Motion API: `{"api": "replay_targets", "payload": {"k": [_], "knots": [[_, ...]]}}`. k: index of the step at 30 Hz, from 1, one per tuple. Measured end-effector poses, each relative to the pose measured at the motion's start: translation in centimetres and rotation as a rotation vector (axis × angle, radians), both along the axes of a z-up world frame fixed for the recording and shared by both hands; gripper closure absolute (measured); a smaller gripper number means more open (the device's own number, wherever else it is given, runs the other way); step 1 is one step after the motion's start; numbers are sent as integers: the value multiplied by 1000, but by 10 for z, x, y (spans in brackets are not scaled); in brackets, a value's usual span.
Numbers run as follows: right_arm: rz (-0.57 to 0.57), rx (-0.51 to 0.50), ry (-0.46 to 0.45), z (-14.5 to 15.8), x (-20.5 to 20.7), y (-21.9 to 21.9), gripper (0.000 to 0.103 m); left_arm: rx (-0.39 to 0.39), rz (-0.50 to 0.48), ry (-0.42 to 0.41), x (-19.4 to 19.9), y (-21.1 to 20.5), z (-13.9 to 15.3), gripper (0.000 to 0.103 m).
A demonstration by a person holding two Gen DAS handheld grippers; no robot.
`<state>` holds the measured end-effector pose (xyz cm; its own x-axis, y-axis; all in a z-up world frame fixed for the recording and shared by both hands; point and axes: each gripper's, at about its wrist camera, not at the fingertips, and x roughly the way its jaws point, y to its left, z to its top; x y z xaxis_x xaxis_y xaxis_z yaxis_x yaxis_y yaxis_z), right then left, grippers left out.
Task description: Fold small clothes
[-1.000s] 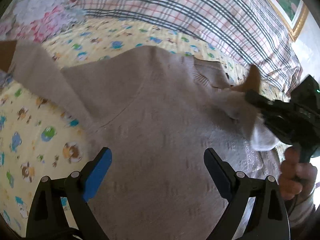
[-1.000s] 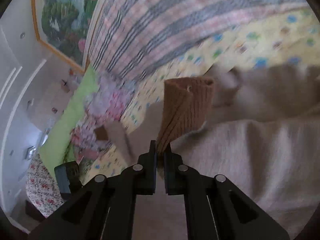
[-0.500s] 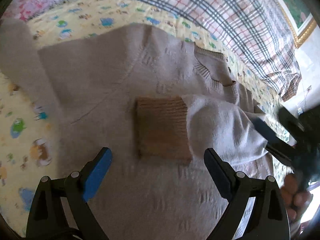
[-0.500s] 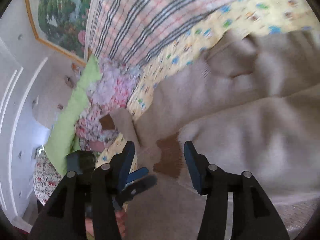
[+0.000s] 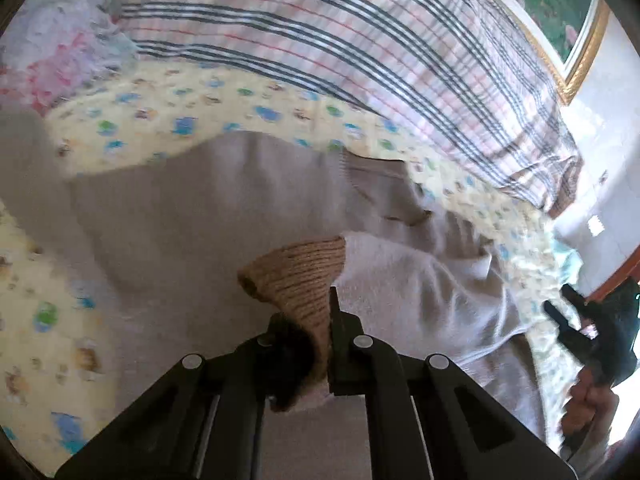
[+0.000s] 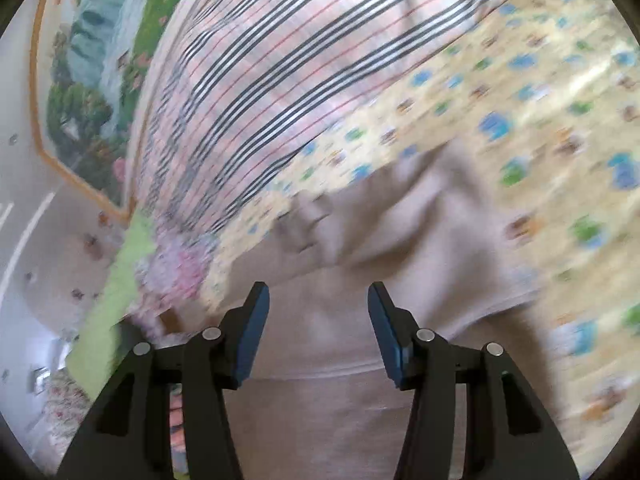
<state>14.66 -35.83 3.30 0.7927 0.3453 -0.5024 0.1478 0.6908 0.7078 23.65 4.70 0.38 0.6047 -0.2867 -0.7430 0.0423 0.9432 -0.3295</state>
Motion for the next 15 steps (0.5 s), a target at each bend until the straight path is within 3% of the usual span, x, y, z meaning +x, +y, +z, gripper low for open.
{"api": "replay_targets", "payload": {"k": [1,4,15], "knots": [[-34,-15,12,-2,-2,-12,50,15,21,30,1,8,-7,97],[-101,-41,93,-12,8,-38,50,-61,41,76,-2,26,-20,97],[-38,-198,287,-57,76,-36,53,-22,15,62,-13,25,-20,97]]}}
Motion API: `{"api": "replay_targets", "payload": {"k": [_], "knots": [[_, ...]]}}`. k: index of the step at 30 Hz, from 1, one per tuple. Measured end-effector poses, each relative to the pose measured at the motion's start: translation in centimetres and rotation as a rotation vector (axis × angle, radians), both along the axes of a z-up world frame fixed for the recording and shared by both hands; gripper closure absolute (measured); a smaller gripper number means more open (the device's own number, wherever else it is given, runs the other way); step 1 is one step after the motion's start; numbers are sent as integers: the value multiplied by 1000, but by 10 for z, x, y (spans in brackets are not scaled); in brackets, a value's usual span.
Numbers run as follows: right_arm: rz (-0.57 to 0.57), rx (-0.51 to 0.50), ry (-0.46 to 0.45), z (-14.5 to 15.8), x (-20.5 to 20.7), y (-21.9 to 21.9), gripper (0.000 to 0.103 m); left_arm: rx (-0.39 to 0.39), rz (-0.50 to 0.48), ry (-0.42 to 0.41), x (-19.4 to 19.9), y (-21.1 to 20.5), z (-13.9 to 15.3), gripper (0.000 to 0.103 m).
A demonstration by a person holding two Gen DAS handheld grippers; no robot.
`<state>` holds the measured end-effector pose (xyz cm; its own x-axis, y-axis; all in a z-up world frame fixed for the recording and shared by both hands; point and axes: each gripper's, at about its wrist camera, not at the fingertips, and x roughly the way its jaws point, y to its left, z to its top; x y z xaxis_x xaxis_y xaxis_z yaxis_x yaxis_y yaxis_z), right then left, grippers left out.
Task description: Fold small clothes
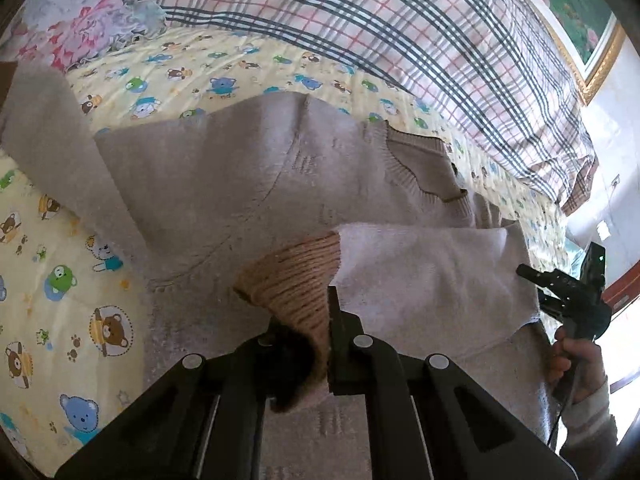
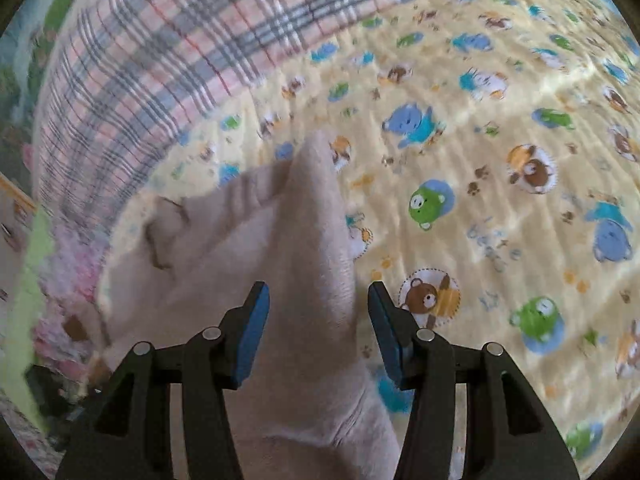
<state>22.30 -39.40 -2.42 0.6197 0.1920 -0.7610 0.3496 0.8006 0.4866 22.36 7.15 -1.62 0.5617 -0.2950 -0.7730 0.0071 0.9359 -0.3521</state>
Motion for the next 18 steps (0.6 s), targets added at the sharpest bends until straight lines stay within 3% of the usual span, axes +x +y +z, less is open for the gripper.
{"api": "replay_targets", "payload": {"k": [1,2,7,13,15,18], "knots": [[19,-17,7,-4,3,2,79,5,1,-2,-1,0,1,97],[33,-29,7,-4,3,3,94,5,1,-9,-2,1,3,97],[36,-50,-72,20,-3,5,94,31,9,-63,-5,0,18,98],[31,-119,-16,6,2,12,94,2,27,38,1,9,-20,97],[4,-115,-1,-2,0,6,94,-2,34,42,1,13,-23,94],[-2,-107,11,-4,-1,5,91,-2,60,49,-2,23,-19,82]]}}
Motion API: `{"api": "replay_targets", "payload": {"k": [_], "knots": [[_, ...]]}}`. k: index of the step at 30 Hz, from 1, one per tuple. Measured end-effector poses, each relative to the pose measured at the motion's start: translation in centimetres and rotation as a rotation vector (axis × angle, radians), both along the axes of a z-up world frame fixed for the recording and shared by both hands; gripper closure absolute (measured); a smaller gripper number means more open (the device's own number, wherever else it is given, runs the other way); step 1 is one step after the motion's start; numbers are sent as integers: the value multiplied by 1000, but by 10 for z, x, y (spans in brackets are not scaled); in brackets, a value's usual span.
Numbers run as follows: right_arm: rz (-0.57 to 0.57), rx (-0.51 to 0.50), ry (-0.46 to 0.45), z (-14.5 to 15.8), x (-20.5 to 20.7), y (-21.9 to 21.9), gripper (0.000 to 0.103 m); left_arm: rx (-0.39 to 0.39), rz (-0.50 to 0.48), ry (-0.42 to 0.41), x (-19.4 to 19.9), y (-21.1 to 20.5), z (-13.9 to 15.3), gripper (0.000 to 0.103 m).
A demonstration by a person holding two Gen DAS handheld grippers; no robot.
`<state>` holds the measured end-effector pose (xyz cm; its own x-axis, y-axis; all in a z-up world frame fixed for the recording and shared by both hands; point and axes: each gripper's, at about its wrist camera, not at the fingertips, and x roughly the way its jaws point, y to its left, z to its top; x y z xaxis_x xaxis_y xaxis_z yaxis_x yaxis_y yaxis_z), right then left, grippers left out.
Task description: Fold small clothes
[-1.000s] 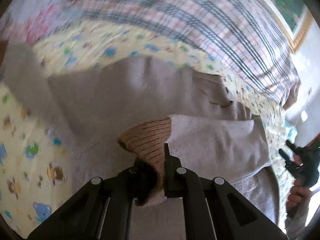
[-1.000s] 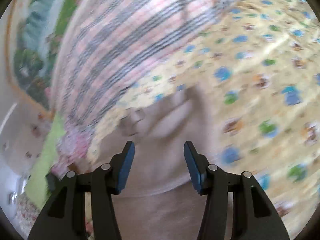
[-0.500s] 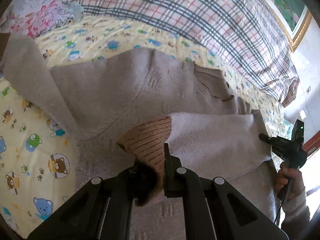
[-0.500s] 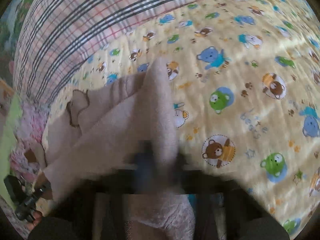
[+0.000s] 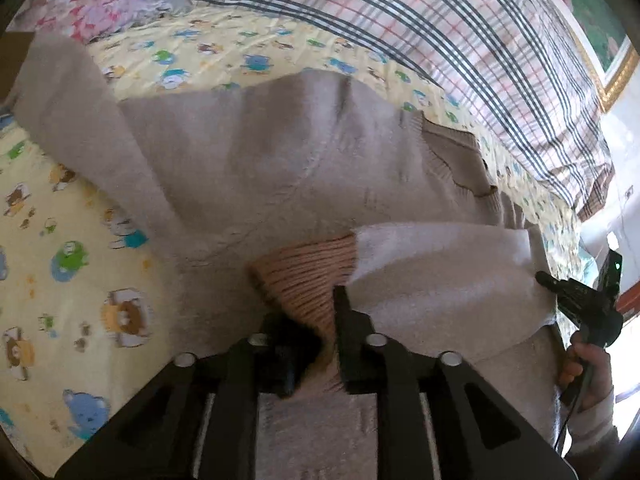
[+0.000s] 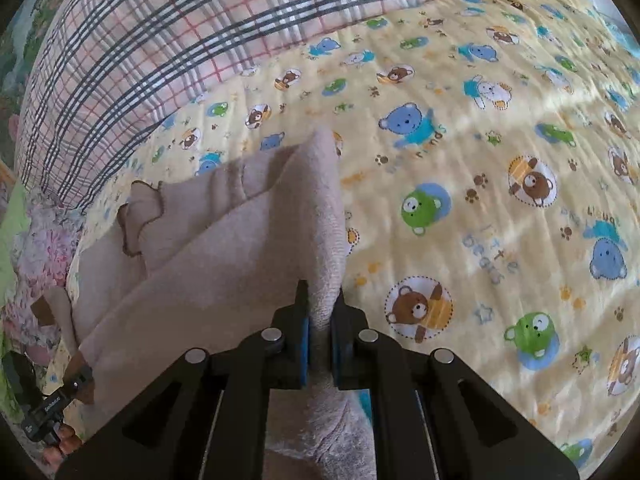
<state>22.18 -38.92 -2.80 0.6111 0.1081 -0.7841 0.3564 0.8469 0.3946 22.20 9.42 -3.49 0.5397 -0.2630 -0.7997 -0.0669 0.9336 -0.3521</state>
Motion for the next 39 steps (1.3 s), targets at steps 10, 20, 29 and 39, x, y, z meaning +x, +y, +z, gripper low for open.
{"api": "replay_targets", "payload": {"k": [10,20,29,39], "knots": [[1,66,-129,39,-39,30,61,-86,252,-3,-22,112,13,61],[219,136,-84,27,-60,118,61,-199,547,-24,7,245,5,54],[315,145,-53,25,-69,160,61,-214,640,-57,75,309,2,48],[316,144,-57,24,-82,161,61,-53,534,-200,57,253,54,100]]}}
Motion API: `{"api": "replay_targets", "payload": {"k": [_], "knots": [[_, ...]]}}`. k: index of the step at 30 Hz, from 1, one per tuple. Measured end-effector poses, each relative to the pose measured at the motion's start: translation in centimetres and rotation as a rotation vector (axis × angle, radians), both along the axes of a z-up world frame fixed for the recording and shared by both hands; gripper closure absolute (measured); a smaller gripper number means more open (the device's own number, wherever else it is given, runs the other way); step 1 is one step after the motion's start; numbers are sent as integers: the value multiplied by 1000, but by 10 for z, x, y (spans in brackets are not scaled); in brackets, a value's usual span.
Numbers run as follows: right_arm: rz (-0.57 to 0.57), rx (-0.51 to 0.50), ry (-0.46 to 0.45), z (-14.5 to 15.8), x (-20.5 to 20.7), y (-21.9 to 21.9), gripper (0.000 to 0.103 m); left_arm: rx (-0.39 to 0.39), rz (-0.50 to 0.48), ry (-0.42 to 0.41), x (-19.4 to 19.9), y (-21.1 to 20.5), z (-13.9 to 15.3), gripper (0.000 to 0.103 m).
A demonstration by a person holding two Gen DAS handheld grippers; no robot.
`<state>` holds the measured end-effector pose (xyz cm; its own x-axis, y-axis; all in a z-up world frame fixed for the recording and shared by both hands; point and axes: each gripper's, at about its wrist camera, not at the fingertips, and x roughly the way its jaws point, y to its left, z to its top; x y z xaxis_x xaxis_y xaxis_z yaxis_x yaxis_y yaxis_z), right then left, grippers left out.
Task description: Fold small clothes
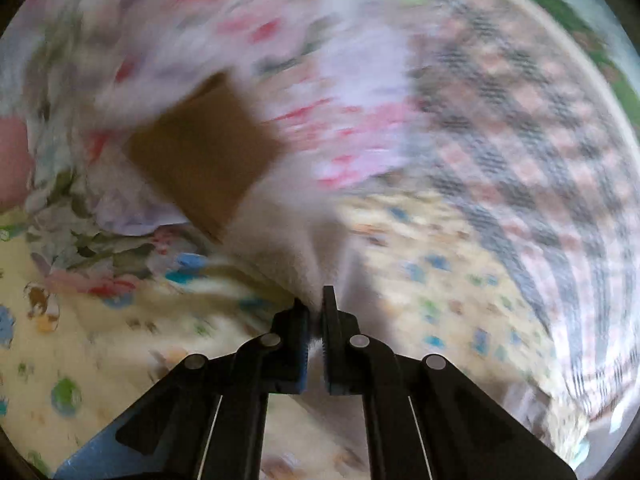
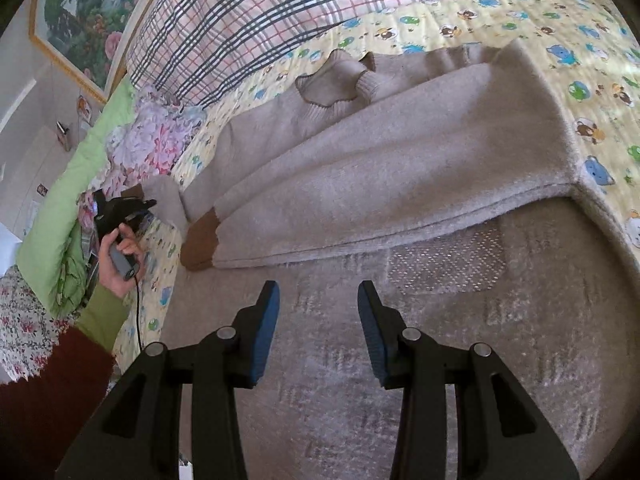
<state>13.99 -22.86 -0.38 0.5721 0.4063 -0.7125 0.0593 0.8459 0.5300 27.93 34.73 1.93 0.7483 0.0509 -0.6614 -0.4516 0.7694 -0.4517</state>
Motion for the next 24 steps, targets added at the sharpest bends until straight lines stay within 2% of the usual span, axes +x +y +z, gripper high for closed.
{"api": "replay_targets", "payload": {"k": [5,8,11,14,16,18,19,24], "knots": [[-31,16,-17,4,-12,-11,61,115,-204,-100,-23,-98,60,101],[-58,30,-25,7,-22,-21,61,169,-335,-122,-33,-164,80,100],[-85,46,-31,8,-32,-32,61,220,-491,-132,-44,-240,86,100],[-119,47,-36,10,-43,-46,61,266,-639,-126,-50,-309,79,100],[-148,45,-38,11,-50,-57,61,305,-733,-101,-54,-359,65,100],[-183,46,-39,11,-58,-71,61,313,-795,-78,-56,-391,52,100],[-199,47,-39,11,-61,-77,61,338,-833,-64,-57,-414,41,100],[-277,50,-39,11,-73,-103,61,456,-950,25,-58,-477,-8,96]]}}
